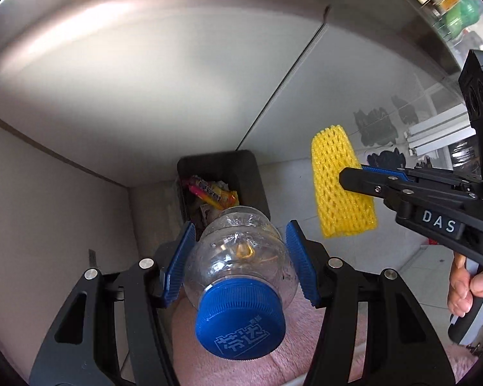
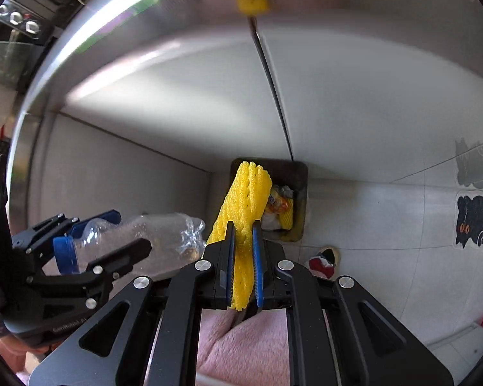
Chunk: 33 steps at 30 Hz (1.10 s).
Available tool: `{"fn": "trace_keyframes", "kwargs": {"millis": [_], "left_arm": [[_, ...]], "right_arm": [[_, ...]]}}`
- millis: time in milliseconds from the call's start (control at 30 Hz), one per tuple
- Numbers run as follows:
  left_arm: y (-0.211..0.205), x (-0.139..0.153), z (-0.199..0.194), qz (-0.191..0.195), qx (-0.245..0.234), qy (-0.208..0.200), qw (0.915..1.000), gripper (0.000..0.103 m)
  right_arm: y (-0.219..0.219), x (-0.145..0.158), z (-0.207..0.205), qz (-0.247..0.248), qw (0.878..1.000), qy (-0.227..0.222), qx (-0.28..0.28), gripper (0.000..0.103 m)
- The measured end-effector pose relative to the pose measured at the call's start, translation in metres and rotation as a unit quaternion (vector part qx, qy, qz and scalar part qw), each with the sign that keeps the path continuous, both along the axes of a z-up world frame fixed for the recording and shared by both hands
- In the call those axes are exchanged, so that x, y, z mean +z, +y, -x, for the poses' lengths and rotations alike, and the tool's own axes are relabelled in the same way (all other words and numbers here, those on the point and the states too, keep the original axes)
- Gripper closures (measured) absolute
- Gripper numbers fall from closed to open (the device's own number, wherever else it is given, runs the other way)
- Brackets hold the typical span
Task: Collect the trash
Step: 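Open both tools over the black bin to drop the bottle and net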
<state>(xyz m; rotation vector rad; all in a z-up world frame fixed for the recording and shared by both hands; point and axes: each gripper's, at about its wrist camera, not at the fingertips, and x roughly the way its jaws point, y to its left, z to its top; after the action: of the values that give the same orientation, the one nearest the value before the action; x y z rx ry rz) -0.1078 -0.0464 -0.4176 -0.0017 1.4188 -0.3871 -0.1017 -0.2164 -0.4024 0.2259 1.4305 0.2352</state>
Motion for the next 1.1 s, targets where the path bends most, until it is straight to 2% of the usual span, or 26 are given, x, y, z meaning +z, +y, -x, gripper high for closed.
{"fn": "trace_keyframes", "kwargs": {"millis": [200,400,633,800,867,933,1000,1067,1100], "left_arm": [[-0.010,-0.051,-0.015,-0.011,-0.002,0.028,0.9995,0.048],[-0.014,-0.087,-0.030,-0.025,-0.006,0.050,0.9984,0.048],[-0.019,-0.111,-0.037,-0.028,-0.011,0.061,0.9977,0.048],[-0.019,-0.111,-0.040,-0.037,-0.006,0.058,0.9976,0.047],[-0.020,-0.111,-0.041,-0.040,-0.005,0.060,0.9974,0.047],[-0.018,-0.109,-0.042,-0.043,-0.004,0.058,0.9974,0.047],[-0.017,-0.106,-0.043,-0.046,-0.002,0.054,0.9975,0.038],[-0.017,-0.101,-0.043,-0.049,-0.002,0.046,0.9977,0.019],[-0.016,-0.096,-0.043,-0.047,0.000,0.041,0.9981,0.015]], "right_arm": [[-0.001,-0.054,-0.016,0.000,0.999,0.031,-0.023,0.092],[0.005,-0.100,-0.028,0.002,0.997,0.077,-0.027,0.092],[0.003,-0.117,-0.034,-0.008,0.995,0.088,-0.048,0.091],[0.001,-0.121,-0.041,-0.021,0.993,0.097,-0.060,0.088],[0.001,-0.118,-0.044,-0.012,0.994,0.094,-0.060,0.080],[0.001,-0.115,-0.046,-0.010,0.994,0.089,-0.064,0.048],[0.001,-0.111,-0.048,0.000,0.995,0.082,-0.062,0.045],[0.003,-0.106,-0.049,0.011,0.996,0.078,-0.053,0.041],[0.005,-0.103,-0.050,0.017,0.996,0.075,-0.049,0.032]]}}
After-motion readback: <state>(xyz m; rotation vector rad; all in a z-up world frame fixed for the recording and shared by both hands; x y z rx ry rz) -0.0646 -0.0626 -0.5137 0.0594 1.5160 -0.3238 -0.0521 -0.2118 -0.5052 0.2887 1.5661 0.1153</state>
